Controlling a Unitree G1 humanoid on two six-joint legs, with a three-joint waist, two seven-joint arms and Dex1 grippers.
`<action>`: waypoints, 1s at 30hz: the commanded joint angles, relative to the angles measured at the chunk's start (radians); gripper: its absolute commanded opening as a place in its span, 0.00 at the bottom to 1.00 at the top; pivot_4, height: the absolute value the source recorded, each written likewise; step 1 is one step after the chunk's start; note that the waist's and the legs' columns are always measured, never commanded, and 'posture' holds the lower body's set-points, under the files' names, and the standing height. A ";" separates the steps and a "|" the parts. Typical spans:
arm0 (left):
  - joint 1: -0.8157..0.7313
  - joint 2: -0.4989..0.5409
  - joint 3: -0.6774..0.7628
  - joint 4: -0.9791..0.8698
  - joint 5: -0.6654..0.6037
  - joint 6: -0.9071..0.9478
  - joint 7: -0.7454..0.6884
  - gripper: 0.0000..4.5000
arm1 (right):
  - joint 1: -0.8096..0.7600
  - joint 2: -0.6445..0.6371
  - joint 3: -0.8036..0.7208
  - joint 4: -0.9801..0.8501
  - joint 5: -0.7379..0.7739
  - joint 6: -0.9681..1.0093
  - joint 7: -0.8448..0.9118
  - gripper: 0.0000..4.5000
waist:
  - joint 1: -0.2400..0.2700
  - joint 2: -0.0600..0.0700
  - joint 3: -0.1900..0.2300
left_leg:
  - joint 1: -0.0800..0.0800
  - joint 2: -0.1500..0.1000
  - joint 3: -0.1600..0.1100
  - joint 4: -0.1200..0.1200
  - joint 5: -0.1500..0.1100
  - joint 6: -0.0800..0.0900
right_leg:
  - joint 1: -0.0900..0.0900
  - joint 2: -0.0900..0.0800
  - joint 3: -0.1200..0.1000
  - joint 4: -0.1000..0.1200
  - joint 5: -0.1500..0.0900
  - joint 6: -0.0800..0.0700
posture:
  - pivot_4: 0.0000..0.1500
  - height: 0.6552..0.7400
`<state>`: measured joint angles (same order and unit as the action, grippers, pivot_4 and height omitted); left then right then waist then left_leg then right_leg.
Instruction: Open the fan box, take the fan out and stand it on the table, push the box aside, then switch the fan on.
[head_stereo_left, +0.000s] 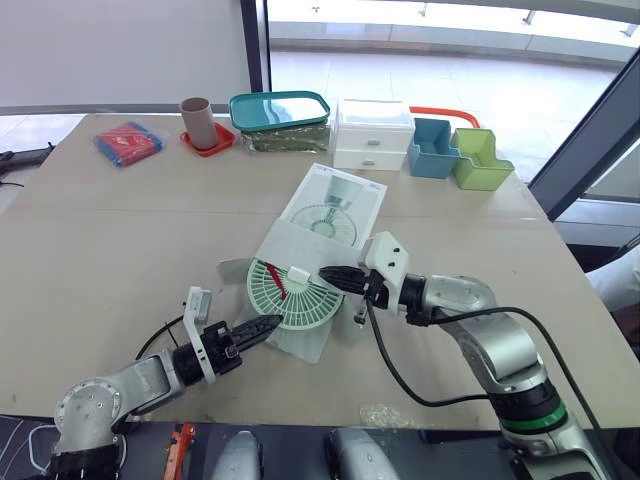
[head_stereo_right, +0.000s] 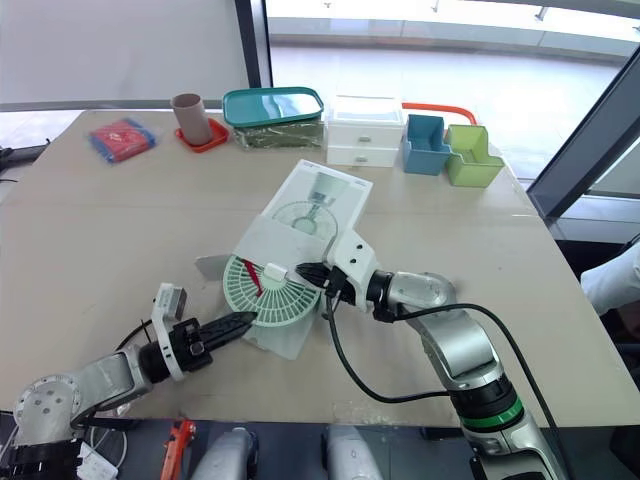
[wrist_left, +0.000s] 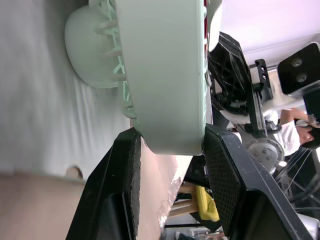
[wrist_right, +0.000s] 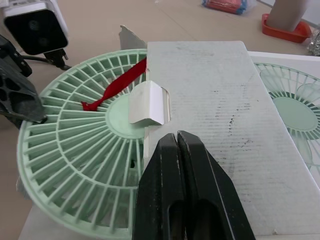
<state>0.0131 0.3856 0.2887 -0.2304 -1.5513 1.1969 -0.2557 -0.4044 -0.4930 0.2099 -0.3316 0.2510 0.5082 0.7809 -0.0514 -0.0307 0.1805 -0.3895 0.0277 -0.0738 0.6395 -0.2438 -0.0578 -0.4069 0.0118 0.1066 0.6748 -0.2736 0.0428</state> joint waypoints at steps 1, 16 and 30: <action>0.078 0.074 0.032 -0.031 -0.048 0.014 -0.033 0.32 | 0.022 -0.003 0.011 0.008 -0.006 0.009 -0.004 0.00 | 0.000 0.000 0.000 | 0.000 0.000 0.000 0.000 0.000 0.000 | 0.000 0.000 0.000 0.000 0.000 0.000 | 1.00 1.00; 0.140 0.222 0.015 0.066 -0.004 0.007 -0.211 0.51 | 0.015 0.005 0.023 0.020 -0.008 0.001 0.003 0.00 | 0.000 0.000 0.000 | 0.002 0.001 0.001 -0.003 0.002 -0.003 | 0.000 0.000 -0.001 0.000 -0.002 -0.001 | 1.00 1.00; -0.071 0.416 0.021 0.247 0.197 0.012 -0.554 0.99 | 0.003 0.012 0.033 0.040 -0.009 -0.010 0.010 0.00 | 0.001 0.000 0.000 | 0.001 0.001 0.000 -0.004 0.002 -0.003 | -0.001 0.000 -0.003 0.000 -0.003 -0.002 | 1.00 1.00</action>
<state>-0.0381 0.7856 0.3106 0.0217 -1.3809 1.2228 -0.7693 -0.4099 -0.4825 0.2202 -0.3131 0.2501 0.4865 0.7829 -0.0507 -0.0306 0.1806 -0.3884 0.0288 -0.0736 0.6355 -0.2422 -0.0606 -0.4082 0.0117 0.1035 0.6746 -0.2766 0.0407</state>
